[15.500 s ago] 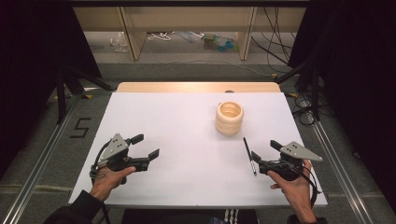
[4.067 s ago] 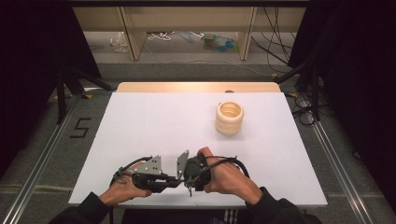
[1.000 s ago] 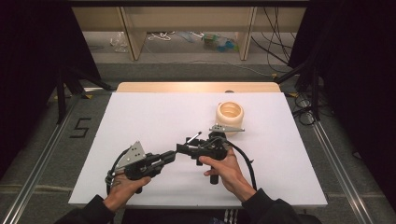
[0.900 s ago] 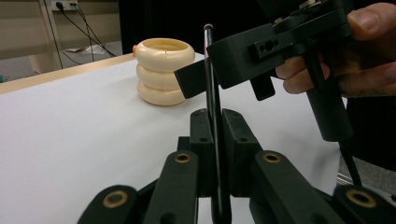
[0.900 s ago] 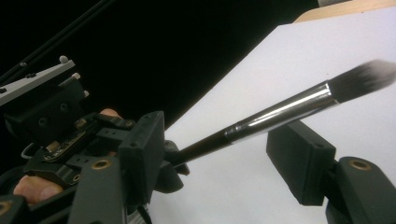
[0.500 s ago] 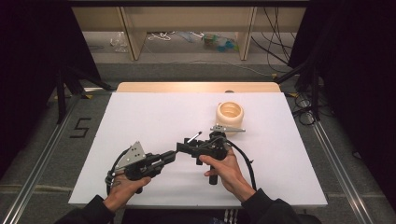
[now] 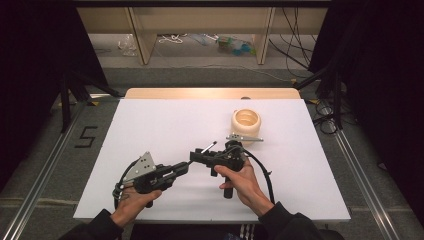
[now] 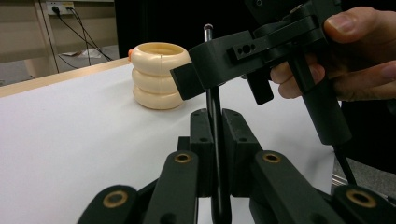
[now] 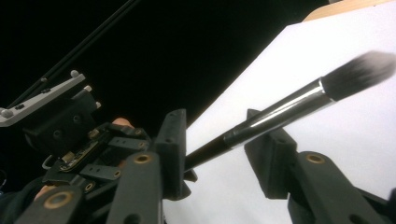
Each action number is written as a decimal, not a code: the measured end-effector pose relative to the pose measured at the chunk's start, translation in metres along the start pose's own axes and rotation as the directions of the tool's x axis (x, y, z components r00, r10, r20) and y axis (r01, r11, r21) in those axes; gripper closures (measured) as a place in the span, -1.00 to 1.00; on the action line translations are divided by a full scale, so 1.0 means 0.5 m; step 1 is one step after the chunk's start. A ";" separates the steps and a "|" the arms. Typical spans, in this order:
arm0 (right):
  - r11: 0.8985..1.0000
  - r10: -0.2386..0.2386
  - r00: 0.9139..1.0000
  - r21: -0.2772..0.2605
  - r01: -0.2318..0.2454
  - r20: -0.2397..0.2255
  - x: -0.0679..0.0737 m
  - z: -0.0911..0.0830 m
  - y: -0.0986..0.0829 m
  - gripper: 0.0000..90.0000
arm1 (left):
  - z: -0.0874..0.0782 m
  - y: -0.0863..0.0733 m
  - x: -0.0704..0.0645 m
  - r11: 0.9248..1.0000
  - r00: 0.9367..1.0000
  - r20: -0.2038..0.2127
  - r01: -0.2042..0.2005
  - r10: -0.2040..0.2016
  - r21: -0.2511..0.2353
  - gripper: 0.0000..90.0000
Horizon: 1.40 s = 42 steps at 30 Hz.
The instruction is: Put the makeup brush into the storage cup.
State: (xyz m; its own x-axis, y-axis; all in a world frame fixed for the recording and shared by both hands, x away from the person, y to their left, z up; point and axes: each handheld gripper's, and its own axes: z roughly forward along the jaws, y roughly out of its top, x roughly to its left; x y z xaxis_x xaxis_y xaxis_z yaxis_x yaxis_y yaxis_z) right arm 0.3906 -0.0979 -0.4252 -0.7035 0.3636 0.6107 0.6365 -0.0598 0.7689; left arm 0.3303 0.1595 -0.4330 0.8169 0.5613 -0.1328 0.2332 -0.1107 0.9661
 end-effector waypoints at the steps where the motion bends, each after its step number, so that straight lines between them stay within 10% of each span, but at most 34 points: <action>1: 1.000 0.003 1.000 -0.001 -0.003 0.000 0.000 -0.001 0.000 0.41 | 0.000 0.000 0.000 1.000 1.000 0.000 0.000 0.000 0.000 0.85; 20: 0.999 0.026 0.995 -0.036 -0.029 -0.099 0.010 -0.006 0.000 0.83 | 0.007 -0.007 0.004 0.999 1.000 0.026 0.009 -0.010 0.039 0.79; 42: 0.974 -0.226 0.974 0.024 0.226 -0.023 0.037 -0.017 0.020 0.85 | 0.015 -0.012 0.013 0.992 0.999 -0.049 0.021 -0.015 0.125 -0.24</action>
State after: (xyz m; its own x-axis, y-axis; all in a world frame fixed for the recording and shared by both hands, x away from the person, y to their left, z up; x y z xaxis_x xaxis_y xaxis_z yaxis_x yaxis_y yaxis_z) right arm 0.3813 -0.0996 -0.4046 -0.8360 0.3462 0.4257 0.4684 0.0463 0.8823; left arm 0.3383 0.1576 -0.4414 0.7866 0.6022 -0.1366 0.3146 -0.2005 0.9278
